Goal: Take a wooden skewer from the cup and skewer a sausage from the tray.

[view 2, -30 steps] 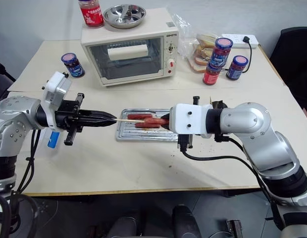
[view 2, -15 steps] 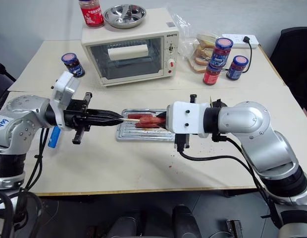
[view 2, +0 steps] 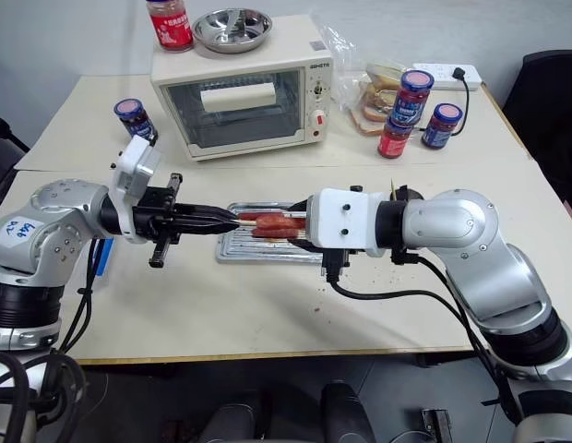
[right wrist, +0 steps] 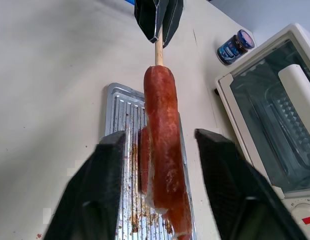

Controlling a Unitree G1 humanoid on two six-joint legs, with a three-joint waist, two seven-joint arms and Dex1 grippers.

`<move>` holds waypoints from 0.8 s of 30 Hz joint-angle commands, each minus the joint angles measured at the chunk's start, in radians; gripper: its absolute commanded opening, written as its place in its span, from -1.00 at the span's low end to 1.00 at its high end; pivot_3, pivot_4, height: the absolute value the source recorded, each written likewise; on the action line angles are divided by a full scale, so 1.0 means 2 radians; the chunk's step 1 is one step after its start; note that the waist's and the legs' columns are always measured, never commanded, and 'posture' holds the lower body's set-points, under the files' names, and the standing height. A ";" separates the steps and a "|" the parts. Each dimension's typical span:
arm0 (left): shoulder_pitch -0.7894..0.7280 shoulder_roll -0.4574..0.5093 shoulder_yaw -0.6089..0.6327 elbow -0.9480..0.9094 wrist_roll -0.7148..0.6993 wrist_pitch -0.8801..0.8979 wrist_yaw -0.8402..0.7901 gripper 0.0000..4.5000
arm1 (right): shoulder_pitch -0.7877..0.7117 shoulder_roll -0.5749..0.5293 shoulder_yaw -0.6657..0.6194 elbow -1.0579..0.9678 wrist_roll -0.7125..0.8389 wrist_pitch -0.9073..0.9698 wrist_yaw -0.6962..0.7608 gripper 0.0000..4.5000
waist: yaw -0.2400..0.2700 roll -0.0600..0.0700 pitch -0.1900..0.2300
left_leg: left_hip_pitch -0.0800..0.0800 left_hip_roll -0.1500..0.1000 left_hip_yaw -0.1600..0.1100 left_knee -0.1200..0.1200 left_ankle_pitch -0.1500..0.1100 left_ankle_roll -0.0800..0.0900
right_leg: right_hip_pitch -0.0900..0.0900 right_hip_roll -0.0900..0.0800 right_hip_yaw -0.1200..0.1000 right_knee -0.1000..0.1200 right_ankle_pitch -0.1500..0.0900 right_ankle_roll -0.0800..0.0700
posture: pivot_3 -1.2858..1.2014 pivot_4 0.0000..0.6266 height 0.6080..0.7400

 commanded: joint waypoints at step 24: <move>0.404 -0.133 0.417 -0.287 -0.013 -0.004 0.404 -1.00 | -0.098 0.084 -0.047 0.080 0.171 0.154 -0.030 0.98 | 0.002 0.000 0.000 | 0.001 0.000 0.000 -0.001 0.000 0.000 | 0.001 0.000 0.000 -0.001 0.000 0.000 | 0.03 -0.52 1.00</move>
